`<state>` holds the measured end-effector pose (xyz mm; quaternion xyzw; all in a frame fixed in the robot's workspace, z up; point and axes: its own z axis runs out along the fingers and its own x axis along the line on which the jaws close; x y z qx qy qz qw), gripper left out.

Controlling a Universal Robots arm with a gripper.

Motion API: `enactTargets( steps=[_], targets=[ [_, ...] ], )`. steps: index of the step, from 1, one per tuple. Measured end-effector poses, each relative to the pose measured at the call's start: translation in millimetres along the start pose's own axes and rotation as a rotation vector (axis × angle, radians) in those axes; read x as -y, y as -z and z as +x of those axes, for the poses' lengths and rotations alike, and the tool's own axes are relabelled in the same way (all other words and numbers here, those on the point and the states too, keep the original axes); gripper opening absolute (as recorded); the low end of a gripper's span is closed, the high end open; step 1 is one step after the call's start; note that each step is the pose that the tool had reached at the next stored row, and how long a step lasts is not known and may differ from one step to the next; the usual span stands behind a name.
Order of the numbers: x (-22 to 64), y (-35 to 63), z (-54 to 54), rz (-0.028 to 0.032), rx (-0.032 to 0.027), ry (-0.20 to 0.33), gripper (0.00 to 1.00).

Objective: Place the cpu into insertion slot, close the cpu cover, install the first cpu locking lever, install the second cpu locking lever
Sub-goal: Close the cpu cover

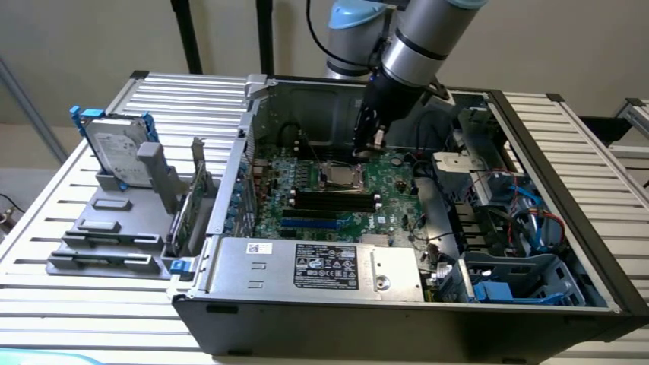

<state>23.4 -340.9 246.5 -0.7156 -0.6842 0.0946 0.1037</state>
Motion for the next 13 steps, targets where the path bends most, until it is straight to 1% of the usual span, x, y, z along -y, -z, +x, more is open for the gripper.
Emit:
enactTargets(
  steps=[7,8,11,13],
  targets=[
    [29.2,-12.6,-2.2,0.0006,0.0000,0.000,0.11],
    [32.6,-14.0,-2.3,0.0007,-0.0012,0.000,0.11],
    [37.8,-17.0,-1.3,0.0010,-0.0101,0.001,0.11],
    [40.2,-19.1,-0.4,0.0013,-0.0175,0.001,0.11]
  ],
)
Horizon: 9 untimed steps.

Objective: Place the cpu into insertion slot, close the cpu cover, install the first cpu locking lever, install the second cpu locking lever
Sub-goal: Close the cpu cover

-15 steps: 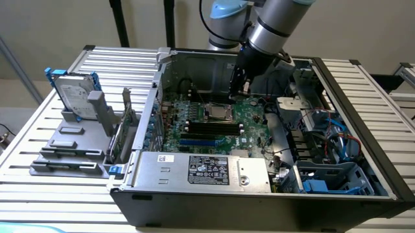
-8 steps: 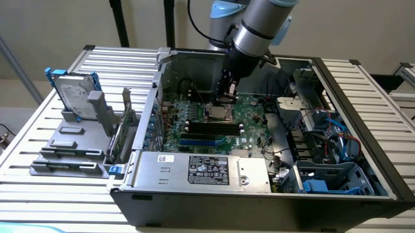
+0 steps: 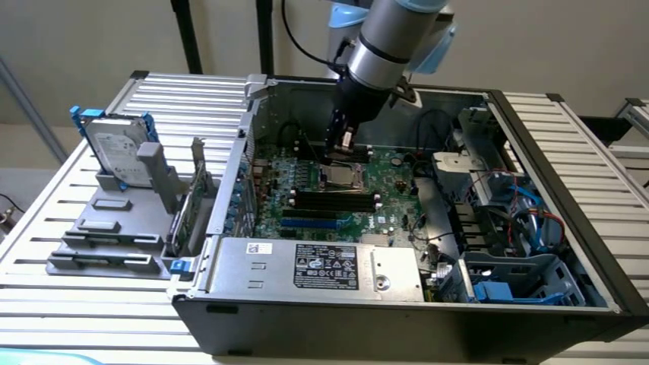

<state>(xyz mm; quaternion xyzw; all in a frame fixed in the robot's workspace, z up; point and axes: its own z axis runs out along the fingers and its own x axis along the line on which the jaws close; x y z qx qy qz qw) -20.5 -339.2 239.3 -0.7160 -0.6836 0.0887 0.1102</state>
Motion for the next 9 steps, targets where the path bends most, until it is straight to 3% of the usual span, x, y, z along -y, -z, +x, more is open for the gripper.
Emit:
enactTargets(
  steps=[6,9],
  targets=[
    [0.9,-6.6,3.4,0.0011,-0.0254,0.000,0.11],
    [-0.1,-10.1,3.9,0.0007,-0.0327,-0.001,0.11]
  ],
)
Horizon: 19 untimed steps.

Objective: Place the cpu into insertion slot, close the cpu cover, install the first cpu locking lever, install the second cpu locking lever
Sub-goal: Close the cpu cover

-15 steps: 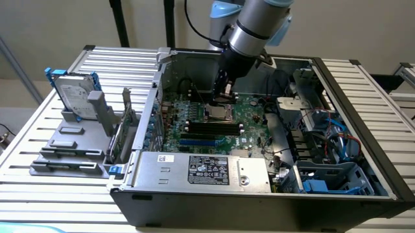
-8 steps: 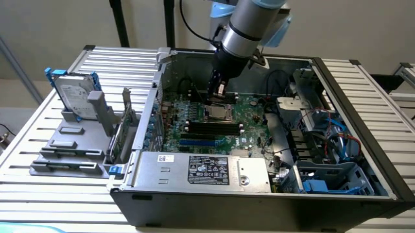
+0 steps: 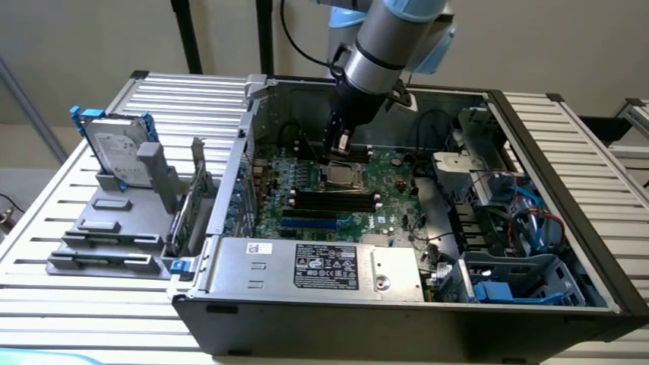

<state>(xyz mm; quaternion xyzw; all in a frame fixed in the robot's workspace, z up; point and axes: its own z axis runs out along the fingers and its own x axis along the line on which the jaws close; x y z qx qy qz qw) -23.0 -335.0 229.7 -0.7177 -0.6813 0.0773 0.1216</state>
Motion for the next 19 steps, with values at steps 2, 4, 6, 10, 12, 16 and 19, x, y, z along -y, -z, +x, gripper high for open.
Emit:
enactTargets(
  steps=[2,4,6,10,12,16,19],
  targets=[
    [-0.9,-3.0,-0.2,-0.0008,-0.0016,-0.001,0.11],
    [-1.7,-5.9,-0.3,-0.0018,-0.0034,-0.002,0.11],
    [-2.5,-8.5,-0.5,-0.0027,-0.0056,-0.003,0.11],
    [-4.1,-14.2,-0.8,-0.0039,-0.0103,-0.006,0.11],
    [-4.9,-17.0,-1.0,-0.0045,-0.0122,-0.007,0.11],
    [-6.4,-22.3,-1.3,-0.0066,-0.0155,-0.008,0.11],
    [-6.9,-24.5,-1.5,-0.0073,-0.0173,-0.009,0.11]
  ],
)
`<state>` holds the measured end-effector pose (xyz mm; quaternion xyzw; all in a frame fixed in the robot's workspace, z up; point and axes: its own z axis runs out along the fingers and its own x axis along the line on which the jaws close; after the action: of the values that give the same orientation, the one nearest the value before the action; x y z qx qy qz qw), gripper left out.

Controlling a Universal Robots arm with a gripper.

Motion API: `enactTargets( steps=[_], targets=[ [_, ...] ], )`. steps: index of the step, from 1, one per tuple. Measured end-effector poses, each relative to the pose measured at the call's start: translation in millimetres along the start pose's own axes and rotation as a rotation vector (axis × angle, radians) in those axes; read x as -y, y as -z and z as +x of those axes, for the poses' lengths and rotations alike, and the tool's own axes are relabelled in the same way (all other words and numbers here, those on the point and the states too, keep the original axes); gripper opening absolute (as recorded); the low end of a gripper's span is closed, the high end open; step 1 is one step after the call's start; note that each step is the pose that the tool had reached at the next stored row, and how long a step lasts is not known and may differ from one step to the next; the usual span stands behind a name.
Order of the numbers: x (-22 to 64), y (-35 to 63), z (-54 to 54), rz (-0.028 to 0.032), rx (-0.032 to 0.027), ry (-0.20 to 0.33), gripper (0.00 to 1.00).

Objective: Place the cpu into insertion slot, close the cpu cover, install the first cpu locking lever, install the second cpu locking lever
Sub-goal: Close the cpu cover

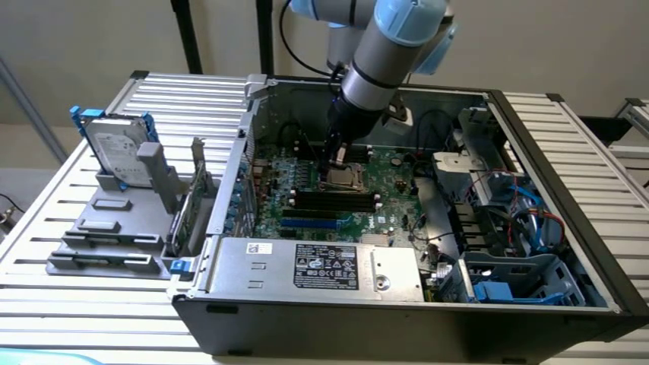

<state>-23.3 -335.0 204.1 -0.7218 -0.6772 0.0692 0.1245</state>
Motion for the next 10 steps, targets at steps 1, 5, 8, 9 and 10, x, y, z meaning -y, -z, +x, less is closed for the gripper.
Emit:
enactTargets(
  steps=[1,5,8,9,10],
  targets=[
    [-0.1,-0.4,0.0,0.0000,-0.0004,0.000,0.11],
    [-0.4,-2.4,-0.1,-0.0004,-0.0024,-0.001,0.11],
    [-0.4,-4.3,-0.3,-0.0008,-0.0027,-0.002,0.11],
    [-0.3,-4.6,-0.4,-0.0009,-0.0028,-0.003,0.11],
    [-0.3,-4.7,-0.4,-0.0008,-0.0028,-0.003,0.11]
  ],
)
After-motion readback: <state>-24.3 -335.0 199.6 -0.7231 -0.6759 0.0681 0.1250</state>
